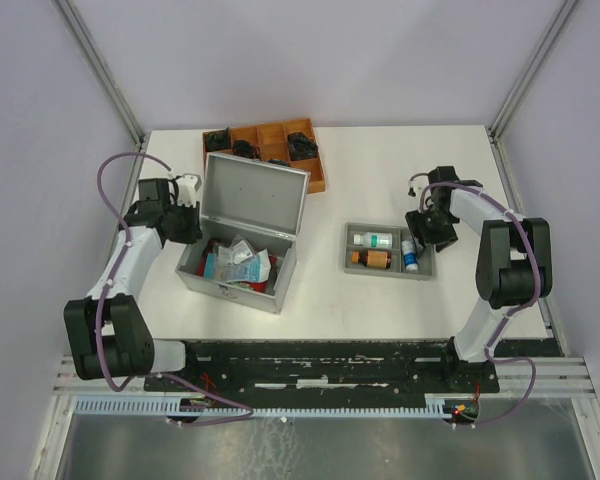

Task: Organize the medicine kit

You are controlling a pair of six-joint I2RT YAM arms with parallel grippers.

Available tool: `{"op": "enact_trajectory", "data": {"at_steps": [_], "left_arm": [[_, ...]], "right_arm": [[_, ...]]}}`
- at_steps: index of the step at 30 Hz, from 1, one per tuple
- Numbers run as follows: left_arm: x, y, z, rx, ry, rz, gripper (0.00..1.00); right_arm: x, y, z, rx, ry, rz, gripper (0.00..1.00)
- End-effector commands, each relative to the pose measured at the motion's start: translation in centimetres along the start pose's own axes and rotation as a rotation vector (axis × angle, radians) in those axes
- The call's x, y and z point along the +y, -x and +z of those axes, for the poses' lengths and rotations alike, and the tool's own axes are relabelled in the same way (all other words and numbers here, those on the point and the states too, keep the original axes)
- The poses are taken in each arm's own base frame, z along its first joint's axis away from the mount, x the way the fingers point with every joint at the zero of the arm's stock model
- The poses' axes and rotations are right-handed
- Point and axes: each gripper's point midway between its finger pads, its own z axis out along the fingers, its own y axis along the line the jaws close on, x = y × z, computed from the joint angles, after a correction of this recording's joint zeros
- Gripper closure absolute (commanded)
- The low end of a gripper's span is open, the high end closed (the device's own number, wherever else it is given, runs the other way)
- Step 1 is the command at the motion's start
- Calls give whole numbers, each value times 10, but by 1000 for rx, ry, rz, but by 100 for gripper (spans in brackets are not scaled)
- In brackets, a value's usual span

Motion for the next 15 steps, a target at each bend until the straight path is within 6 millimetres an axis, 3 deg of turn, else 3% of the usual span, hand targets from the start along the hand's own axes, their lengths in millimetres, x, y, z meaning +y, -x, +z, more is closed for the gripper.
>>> {"op": "enact_trajectory", "data": {"at_steps": [1,8,15], "left_arm": [[-10,43,10,-126,-10,-83,97],[-29,74,37,-156,-21,-153,96],[-54,76,53,-175,-67,-244,81]], "right_arm": [[0,12,-11,-40,2,15,36],[-4,18,-12,-55,-22,11,37],[-5,23,-10,-64,-17,20,44]]}}
